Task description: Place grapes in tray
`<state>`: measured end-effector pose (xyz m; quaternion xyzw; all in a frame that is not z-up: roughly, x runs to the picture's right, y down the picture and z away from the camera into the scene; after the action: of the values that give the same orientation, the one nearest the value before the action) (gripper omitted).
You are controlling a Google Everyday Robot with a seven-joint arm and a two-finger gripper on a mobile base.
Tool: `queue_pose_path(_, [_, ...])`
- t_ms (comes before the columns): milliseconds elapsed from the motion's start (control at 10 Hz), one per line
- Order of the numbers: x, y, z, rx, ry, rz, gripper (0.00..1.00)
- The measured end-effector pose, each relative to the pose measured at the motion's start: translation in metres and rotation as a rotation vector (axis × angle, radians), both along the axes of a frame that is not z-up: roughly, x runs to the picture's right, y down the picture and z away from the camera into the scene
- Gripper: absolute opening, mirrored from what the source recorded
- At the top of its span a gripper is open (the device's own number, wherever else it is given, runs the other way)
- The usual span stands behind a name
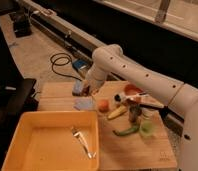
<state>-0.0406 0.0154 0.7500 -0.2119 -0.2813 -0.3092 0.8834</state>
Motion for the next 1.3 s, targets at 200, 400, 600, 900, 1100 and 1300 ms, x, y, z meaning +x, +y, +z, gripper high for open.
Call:
queue_pose_path(200, [-0.01, 0.003, -0.003, 0.017, -0.002, -0.047, 0.0])
queue_pose_path(400, [-0.042, 0.019, -0.02, 0.044, -0.037, -0.101, 0.0])
queue_pose_path(600, [-0.064, 0.039, -0.042, 0.066, -0.076, -0.14, 0.0])
queue_pose_path(900, [-0.087, 0.076, -0.078, 0.104, -0.231, -0.203, 0.0])
queue_pose_path(1100, [-0.103, 0.111, -0.097, 0.109, -0.436, -0.351, 0.0])
queue_pose_path(1300, [-0.112, 0.133, -0.109, 0.114, -0.577, -0.454, 0.0])
